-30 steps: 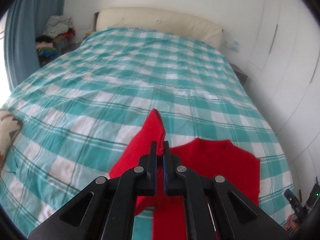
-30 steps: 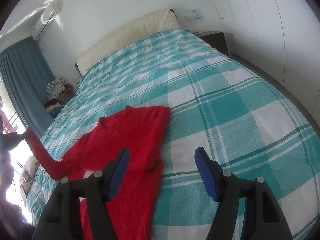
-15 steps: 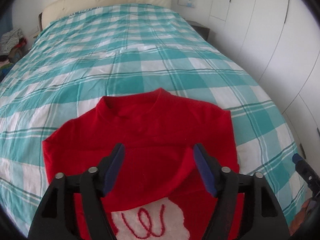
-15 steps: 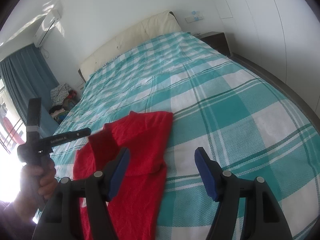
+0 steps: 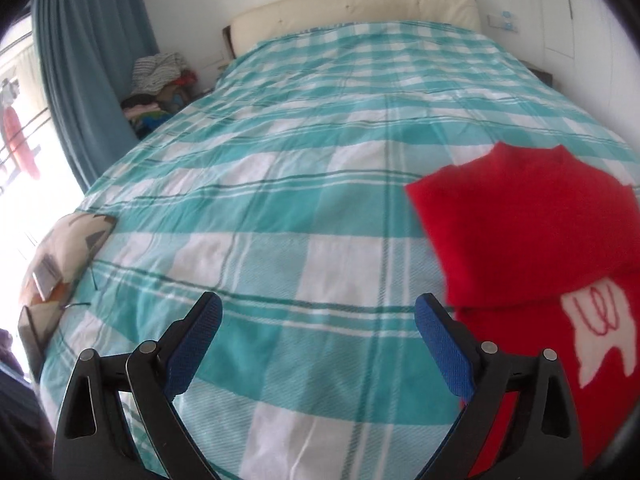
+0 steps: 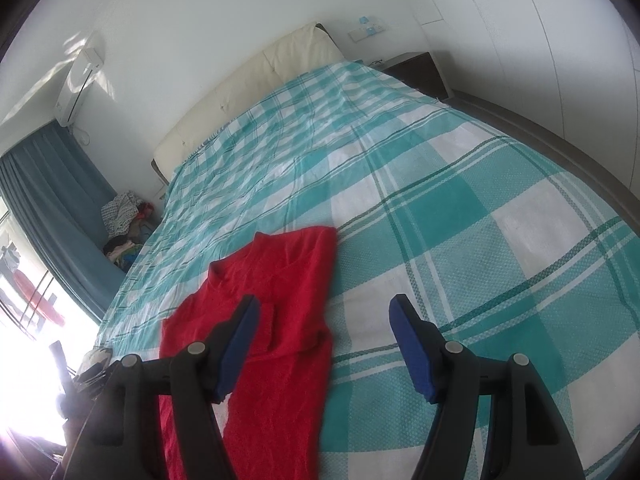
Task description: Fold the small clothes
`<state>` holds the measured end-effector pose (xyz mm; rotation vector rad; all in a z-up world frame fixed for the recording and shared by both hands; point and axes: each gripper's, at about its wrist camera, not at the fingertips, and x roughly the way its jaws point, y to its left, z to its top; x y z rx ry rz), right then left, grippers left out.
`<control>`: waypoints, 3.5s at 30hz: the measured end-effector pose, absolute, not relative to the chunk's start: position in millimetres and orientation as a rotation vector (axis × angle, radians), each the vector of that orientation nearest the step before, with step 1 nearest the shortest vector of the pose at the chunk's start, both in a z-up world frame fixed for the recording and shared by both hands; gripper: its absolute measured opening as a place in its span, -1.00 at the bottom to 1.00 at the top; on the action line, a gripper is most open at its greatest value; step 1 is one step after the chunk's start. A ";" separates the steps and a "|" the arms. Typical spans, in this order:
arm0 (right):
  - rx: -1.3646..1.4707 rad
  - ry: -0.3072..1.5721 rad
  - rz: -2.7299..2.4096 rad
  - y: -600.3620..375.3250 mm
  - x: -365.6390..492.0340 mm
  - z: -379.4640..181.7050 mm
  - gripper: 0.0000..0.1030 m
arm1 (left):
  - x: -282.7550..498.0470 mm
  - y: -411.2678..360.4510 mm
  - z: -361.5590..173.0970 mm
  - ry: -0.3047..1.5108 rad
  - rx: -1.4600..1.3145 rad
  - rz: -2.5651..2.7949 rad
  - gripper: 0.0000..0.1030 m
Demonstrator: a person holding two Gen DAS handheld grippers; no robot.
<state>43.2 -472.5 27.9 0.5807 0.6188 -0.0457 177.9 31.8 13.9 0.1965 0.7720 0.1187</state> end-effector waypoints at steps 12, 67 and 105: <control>0.596 0.638 -0.179 -494.4 39.3 12.8 0.30 | 185.3 62.5 -7.2 0.930 -0.013 0.097 0.89; 0.653 0.647 -0.152 -498.8 42.1 8.0 0.30 | 181.4 66.6 7.8 0.877 -0.050 0.140 0.90; 0.604 0.664 -0.146 -488.3 46.8 4.1 0.30 | 179.2 53.7 13.2 0.831 0.042 0.165 0.90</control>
